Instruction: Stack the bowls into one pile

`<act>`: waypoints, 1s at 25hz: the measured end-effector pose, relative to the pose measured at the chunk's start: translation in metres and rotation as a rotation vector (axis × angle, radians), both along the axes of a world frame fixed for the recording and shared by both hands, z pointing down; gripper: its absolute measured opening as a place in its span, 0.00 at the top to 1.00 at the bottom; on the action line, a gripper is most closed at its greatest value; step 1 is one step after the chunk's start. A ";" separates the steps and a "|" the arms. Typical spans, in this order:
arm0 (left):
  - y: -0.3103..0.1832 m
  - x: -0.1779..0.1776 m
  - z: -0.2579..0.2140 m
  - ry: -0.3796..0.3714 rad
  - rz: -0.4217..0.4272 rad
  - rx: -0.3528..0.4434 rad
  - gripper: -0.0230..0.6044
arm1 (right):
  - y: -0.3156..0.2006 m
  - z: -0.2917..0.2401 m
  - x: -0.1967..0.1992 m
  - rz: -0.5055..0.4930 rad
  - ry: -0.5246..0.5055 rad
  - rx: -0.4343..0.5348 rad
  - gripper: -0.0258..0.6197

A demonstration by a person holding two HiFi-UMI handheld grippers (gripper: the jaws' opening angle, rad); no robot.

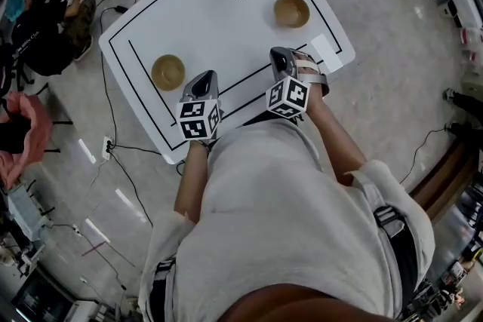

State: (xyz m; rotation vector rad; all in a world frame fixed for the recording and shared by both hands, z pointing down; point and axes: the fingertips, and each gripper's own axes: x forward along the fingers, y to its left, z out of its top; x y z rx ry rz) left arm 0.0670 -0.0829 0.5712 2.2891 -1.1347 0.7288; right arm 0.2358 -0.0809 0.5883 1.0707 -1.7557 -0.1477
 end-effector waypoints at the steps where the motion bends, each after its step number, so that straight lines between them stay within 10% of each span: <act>1: -0.001 0.001 0.001 -0.001 -0.001 0.000 0.96 | -0.003 0.001 0.007 0.014 0.013 0.001 0.96; 25: -0.023 0.013 0.006 -0.007 -0.027 -0.018 0.96 | -0.038 0.024 0.079 0.097 0.180 -0.071 0.96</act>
